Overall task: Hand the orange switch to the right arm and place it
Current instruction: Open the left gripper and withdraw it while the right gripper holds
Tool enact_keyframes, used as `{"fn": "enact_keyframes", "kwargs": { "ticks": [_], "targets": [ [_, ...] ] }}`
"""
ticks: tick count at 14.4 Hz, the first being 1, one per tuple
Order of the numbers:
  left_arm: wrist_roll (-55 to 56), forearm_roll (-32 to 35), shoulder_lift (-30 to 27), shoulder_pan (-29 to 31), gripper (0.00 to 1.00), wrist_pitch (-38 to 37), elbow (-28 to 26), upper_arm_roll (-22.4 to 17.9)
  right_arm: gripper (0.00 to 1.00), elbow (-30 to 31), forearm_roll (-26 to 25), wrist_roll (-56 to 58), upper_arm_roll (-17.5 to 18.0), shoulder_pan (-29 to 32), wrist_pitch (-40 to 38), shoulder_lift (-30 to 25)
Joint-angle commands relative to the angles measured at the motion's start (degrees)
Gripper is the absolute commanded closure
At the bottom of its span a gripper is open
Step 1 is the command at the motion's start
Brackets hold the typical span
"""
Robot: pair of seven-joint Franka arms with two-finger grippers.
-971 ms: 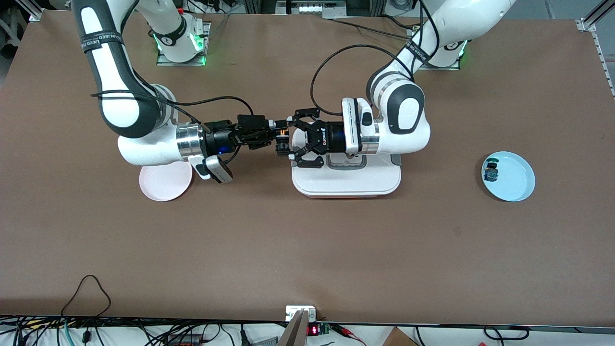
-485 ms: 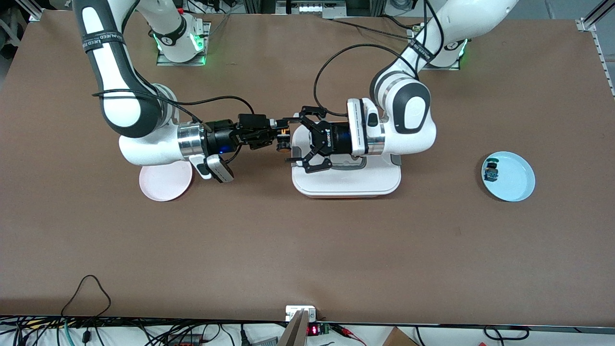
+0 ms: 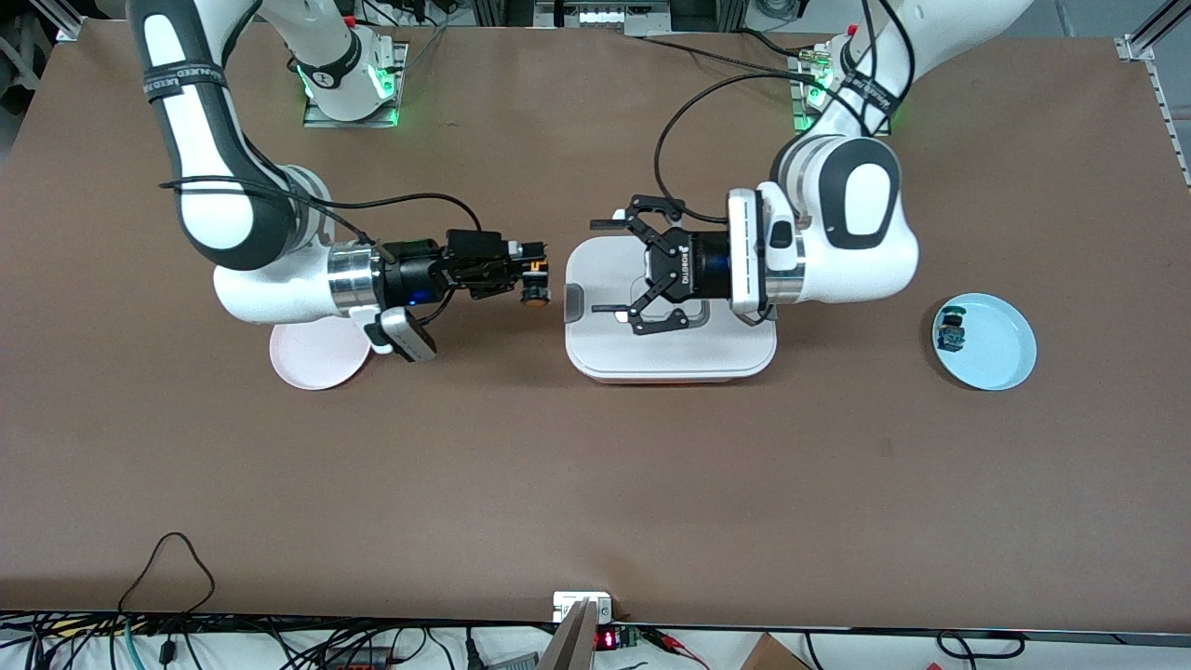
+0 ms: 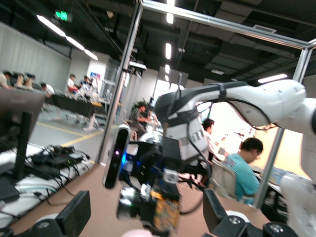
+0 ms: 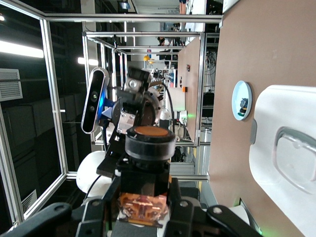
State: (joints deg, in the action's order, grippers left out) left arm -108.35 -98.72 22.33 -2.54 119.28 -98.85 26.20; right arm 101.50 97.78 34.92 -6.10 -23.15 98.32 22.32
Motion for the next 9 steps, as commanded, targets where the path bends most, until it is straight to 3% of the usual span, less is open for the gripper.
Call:
{"fn": "enact_keyframes", "kwargs": {
  "ticks": [1,3,5,9],
  "targets": [
    [6.8,7.5,-1.9,1.7,0.0,-1.2,-0.9,0.0,1.0,0.4,-0.1,0.5,0.1,3.5,-0.7,-1.0],
    [14.6,17.5,-2.1,3.9,0.0,-5.2,-0.4,-0.3,1.0,0.7,-1.8,0.1,-0.2,5.5,-1.1,-1.0],
    [22.2,28.3,-2.9,6.4,0.0,-9.4,1.3,0.0,1.0,0.7,-8.2,0.1,-1.9,6.5,-1.3,-1.1],
    [34.0,40.7,-3.7,9.5,0.0,-18.9,2.9,-0.4,1.0,0.6,-30.8,0.9,-3.0,9.0,-0.8,-1.1]
  ]
}}
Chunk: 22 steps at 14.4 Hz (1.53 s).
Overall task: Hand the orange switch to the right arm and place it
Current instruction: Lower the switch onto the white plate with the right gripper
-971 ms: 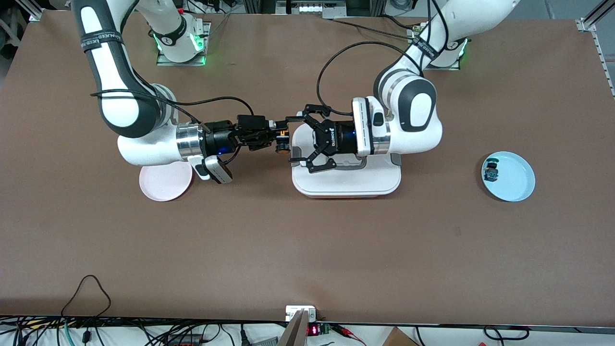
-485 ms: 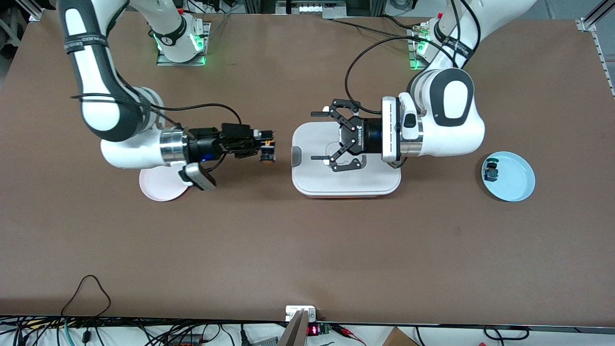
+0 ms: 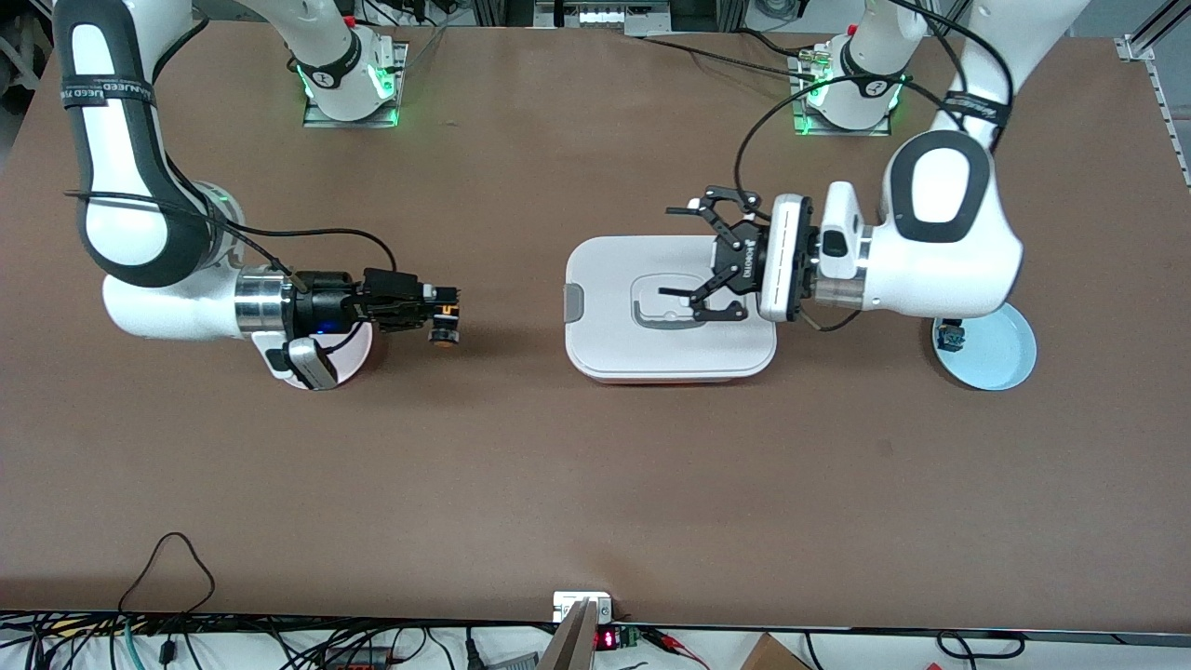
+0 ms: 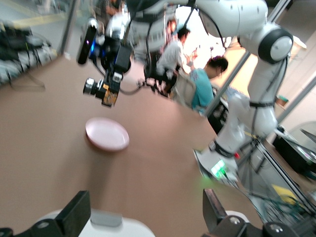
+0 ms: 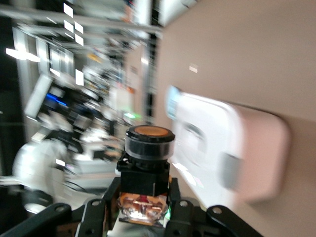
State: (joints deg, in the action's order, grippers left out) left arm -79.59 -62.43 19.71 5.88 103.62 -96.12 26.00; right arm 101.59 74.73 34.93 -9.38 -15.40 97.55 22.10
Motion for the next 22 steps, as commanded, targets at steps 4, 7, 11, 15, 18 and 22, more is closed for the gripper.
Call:
{"fn": "enact_keyframes", "kwargs": {
  "ticks": [4,7,11,15,18,22],
  "targets": [
    [20.3,20.2,-0.6,1.4,0.0,-8.7,2.8,-0.2,1.0,0.2,-28.5,4.1,0.2,2.0,3.0,-0.7],
    [32.3,37.2,-0.5,0.7,0.0,-14.0,4.6,-0.1,1.0,0.2,-44.7,12.8,0.3,2.0,7.3,-0.6],
    [43.1,53.1,-0.8,0.6,0.0,-21.9,8.2,0.5,1.0,0.5,-62.3,24.6,0.3,2.0,12.9,-0.3],
    [57.7,59.8,-0.7,1.2,0.0,-29.8,13.7,-0.2,1.0,1.9,-70.3,35.1,0.2,2.0,18.3,0.1],
    [67.6,62.2,-0.9,2.3,0.0,-34.1,17.4,-0.4,1.0,6.3,-71.1,41.2,0.2,2.1,24.6,0.1],
    [72.1,65.7,-2.2,2.5,0.0,-34.4,20.5,-4.1,1.0,11.8,-71.1,47.6,0.2,3.1,30.4,0.1]
  ]
}}
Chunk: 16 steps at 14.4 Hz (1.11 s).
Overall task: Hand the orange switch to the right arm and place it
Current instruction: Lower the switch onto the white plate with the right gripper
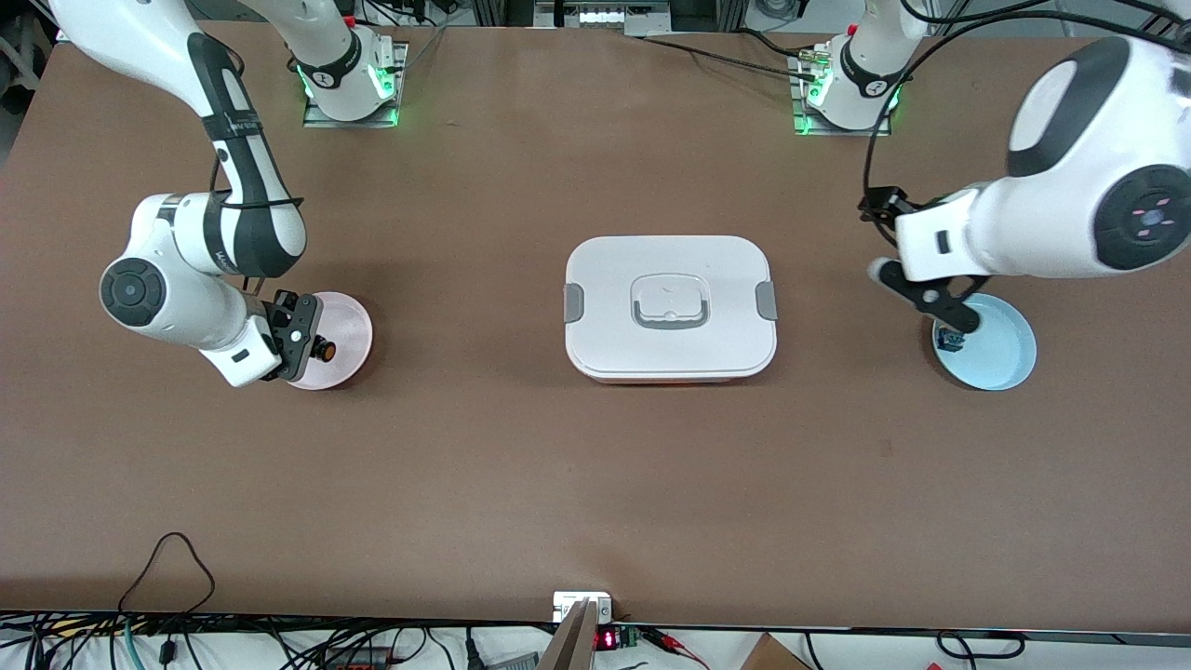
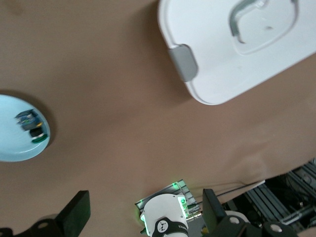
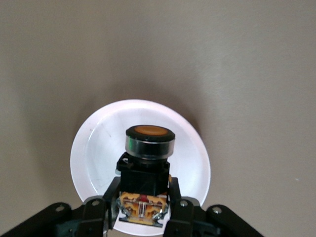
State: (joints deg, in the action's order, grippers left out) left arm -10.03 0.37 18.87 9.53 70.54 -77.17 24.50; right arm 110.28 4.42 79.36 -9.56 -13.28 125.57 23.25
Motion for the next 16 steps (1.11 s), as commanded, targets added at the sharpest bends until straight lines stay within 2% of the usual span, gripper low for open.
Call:
{"fn": "enact_keyframes", "kwargs": {
  "ticks": [1,3,5,7,9,11,13,14,16],
  "targets": [
    [3.7,3.1,-2.5,-2.4,0.0,-0.7,1.3,-5.1,1.0,4.1,-0.8,3.6,0.4,1.4,3.3,-0.8],
    [6.8,3.1,-5.9,-4.2,0.0,3.0,-0.7,-10.4,1.0,6.5,-0.8,4.1,0.4,1.6,6.4,-0.3],
    [11.8,2.1,-10.2,-10.0,0.0,10.3,-6.0,-18.0,1.0,9.8,-0.8,4.7,0.2,1.6,10.4,0.0],
    [17.0,1.2,-16.6,-10.4,0.0,19.9,-15.4,-19.5,1.0,12.6,-0.8,4.7,0.1,2.2,15.6,0.8],
    [17.7,1.6,-21.1,-12.0,0.0,26.1,-21.5,-22.0,1.0,14.5,-0.8,6.1,0.0,2.3,18.1,1.0],
    [17.0,1.7,-21.5,-13.4,0.0,27.5,-22.0,-24.8,1.0,15.0,-0.8,7.2,0.0,2.3,18.4,1.2],
    [14.8,1.7,-21.3,-13.3,0.0,27.2,-22.0,-24.9,1.0,15.0,-0.8,7.2,0.0,2.2,18.5,1.5],
    [12.3,1.7,-21.1,-13.0,0.0,27.2,-21.8,-24.9,0.94,14.9,-0.8,7.2,0.0,2.0,18.4,1.5],
    [10.8,1.7,-21.0,-12.9,0.0,26.4,-21.4,-24.9,0.02,14.7,-0.4,6.5,0.0,2.0,17.9,1.0]
  ]
}}
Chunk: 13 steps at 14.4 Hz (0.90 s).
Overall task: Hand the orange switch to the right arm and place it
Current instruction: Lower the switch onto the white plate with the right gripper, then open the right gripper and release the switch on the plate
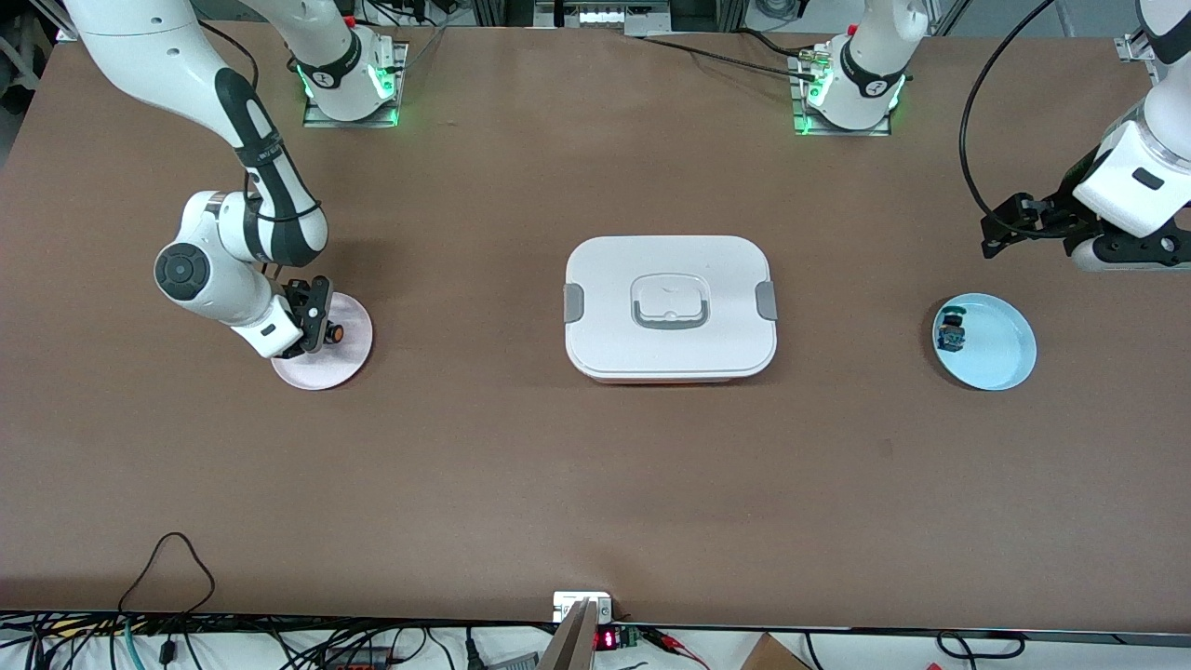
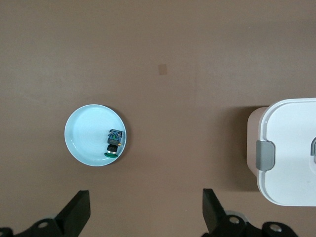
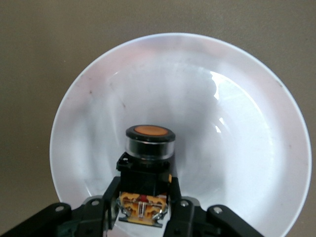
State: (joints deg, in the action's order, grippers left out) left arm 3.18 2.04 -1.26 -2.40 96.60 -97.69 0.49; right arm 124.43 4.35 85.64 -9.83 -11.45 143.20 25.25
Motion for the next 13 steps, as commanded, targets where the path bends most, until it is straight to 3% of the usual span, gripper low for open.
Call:
{"fn": "enact_keyframes", "kwargs": {
  "ticks": [1,5,10,13],
  "targets": [
    [-2.4,0.0,-0.5,-0.9,0.0,-0.9,-0.2,-0.9,0.0,0.3,-0.3,0.2,0.2,0.2,-0.3,-1.6],
    [-2.4,0.0,0.1,-0.9,0.0,-1.9,0.8,-0.5,0.0,-3.6,0.2,0.0,0.2,0.2,-6.3,-6.0],
    [-2.4,0.0,0.1,-0.8,0.0,-2.2,0.8,-0.8,0.0,-18.6,0.3,-0.8,0.2,0.5,-21.5,-8.3],
    [-2.4,-0.2,0.1,-0.8,0.0,-2.6,0.8,-0.8,0.0,-24.7,0.2,-8.3,0.2,0.4,-28.0,-9.3]
  ]
}}
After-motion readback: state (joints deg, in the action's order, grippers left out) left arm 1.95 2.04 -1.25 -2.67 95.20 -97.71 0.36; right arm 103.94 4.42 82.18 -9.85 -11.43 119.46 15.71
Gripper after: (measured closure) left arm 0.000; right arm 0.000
